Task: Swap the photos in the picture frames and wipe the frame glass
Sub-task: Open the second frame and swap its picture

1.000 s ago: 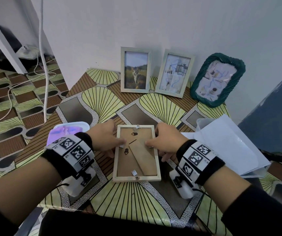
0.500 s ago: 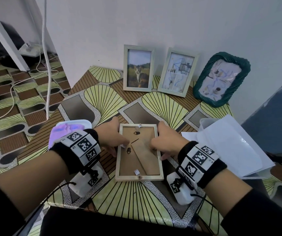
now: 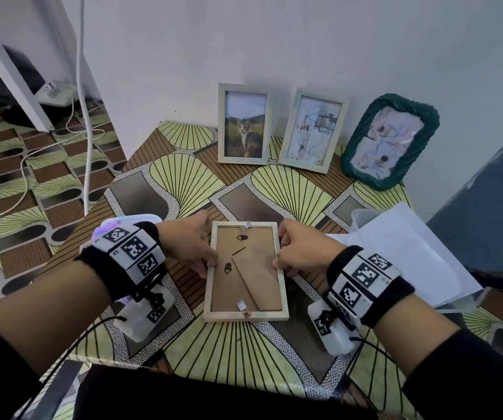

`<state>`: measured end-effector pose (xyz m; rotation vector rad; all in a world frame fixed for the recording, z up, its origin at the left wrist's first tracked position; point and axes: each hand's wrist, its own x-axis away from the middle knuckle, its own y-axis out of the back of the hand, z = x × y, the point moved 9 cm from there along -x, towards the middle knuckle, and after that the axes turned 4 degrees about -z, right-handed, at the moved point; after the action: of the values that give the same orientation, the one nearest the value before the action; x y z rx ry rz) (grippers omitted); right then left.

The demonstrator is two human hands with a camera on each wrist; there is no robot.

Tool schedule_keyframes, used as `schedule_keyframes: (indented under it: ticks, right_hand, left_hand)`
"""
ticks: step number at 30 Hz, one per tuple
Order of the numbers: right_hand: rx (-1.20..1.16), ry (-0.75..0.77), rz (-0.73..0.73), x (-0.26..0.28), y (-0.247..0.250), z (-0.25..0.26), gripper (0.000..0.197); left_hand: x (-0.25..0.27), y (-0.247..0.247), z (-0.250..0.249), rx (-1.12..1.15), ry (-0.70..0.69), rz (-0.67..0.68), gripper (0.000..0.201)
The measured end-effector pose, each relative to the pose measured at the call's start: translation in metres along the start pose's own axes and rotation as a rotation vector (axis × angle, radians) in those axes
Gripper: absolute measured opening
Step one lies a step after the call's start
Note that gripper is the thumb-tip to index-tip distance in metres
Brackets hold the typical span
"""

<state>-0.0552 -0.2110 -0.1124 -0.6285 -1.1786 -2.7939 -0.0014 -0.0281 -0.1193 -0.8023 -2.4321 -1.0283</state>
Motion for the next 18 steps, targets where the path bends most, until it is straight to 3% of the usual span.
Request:
schedule_keyframes:
  ticks: [3,6,8,11,14,16,18]
  right_hand:
    - [0.011,0.001,-0.025,0.004,0.004,0.001,0.031]
    - [0.224,0.068,-0.093,0.007,0.014,0.009,0.024]
    - [0.33,0.159,-0.223,0.008,0.026,0.02,0.032]
    - [0.292,0.34,-0.318,0.011,0.032,0.041,0.045]
    - [0.351,0.516,-0.255,0.01,0.017,0.06,0.04]
    - [0.443,0.556,-0.157,0.005,0.001,0.063,0.044]
    - [0.548,0.536,-0.064,-0.002,-0.013,0.058,0.048]
  left_hand:
    - [0.004,-0.001,0.0,0.008,-0.001,-0.003,0.049]
    - [0.012,0.003,0.0,0.021,-0.058,-0.048,0.048]
    - [0.021,0.009,-0.004,-0.058,-0.148,-0.123,0.046]
    - [0.046,0.012,-0.015,-0.299,-0.332,-0.271,0.046]
    - [0.084,-0.005,-0.027,-0.489,-0.585,-0.338,0.043]
    - [0.106,-0.023,-0.029,-0.656,-0.722,-0.293,0.038]
    - [0.117,-0.037,-0.023,-0.802,-0.765,-0.23,0.031]
